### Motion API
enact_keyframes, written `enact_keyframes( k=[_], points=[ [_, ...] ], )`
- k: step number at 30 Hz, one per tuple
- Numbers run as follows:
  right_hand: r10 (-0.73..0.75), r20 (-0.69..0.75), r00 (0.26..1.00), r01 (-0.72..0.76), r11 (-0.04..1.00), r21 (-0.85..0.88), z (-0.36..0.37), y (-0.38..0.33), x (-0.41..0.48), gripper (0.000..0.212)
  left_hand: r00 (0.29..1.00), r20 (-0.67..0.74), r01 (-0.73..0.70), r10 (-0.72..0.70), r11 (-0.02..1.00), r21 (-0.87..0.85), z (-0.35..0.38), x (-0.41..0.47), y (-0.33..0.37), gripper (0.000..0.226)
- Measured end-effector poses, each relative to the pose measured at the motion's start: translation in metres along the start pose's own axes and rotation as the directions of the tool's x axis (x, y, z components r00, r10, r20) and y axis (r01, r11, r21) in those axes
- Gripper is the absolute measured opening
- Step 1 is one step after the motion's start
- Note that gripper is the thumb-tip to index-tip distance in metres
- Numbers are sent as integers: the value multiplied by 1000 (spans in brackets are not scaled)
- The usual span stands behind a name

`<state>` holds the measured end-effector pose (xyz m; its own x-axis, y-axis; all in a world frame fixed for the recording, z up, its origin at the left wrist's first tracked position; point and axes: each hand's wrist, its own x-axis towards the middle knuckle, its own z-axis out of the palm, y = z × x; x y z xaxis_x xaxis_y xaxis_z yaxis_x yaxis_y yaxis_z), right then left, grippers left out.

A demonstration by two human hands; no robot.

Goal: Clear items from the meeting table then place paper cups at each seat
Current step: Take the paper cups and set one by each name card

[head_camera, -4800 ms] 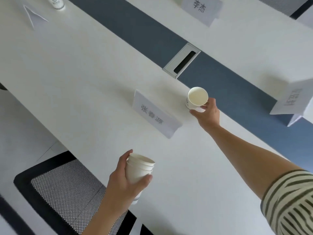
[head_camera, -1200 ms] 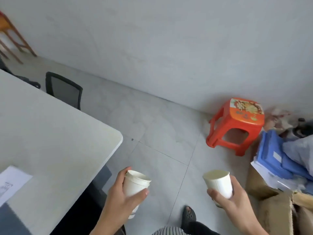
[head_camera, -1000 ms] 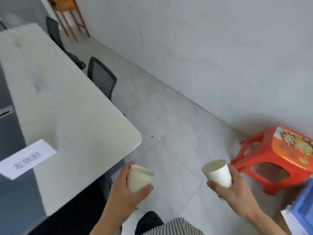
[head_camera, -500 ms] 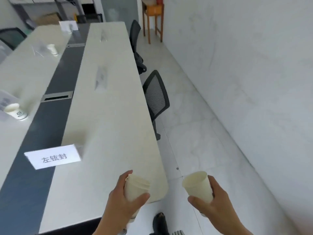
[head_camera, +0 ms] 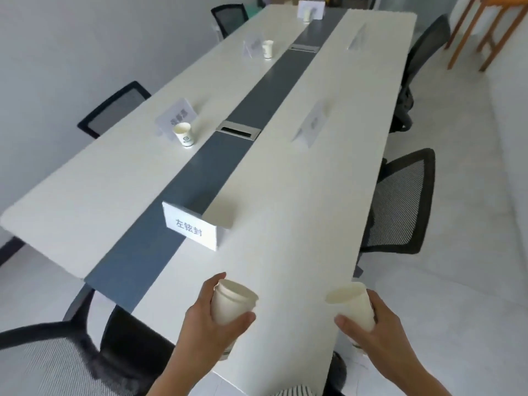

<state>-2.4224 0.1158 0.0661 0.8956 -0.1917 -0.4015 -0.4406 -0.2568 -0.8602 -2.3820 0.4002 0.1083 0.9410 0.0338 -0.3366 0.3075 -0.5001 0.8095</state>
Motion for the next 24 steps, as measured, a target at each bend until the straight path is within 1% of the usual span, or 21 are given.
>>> enact_keyframes(
  k=[1,4,6,8,9,11,14,18,20,24],
  points=[
    [-14,54,998,15,1000,-16,0,-10,19,43,999,-44,19,-19,1000,-4,0,-1,1,74],
    [-69,192,979,83,994,-66,7,-38,75,60,983,-160,79,-85,996,-46,3,-4,4,73],
    [-96,261,960,134,982,-132,20,-53,109,58,966,-220,119,-133,990,-77,4,-9,2,73],
    [-114,297,948,179,963,-203,40,-68,141,48,945,-270,157,-185,980,-121,4,-13,-2,74],
    [-121,296,947,201,946,-255,51,-74,156,46,935,-287,173,-208,975,-142,3,-14,-6,75],
    [-131,279,951,228,909,-350,77,-86,186,51,919,-309,196,-246,964,-182,-1,-13,-13,78],
    [-141,251,958,234,889,-394,116,-99,228,61,909,-310,225,-279,954,-200,-12,-1,-27,77],
    [-137,221,965,209,915,-346,166,-115,282,55,905,-298,244,-304,944,-222,-27,26,-39,74],
    [-144,205,968,207,921,-331,190,-120,307,58,901,-290,260,-323,937,-234,-34,40,-45,74],
    [-147,117,982,175,943,-283,230,-115,342,67,901,-237,299,-364,915,-270,-43,61,-61,74]
  ],
)
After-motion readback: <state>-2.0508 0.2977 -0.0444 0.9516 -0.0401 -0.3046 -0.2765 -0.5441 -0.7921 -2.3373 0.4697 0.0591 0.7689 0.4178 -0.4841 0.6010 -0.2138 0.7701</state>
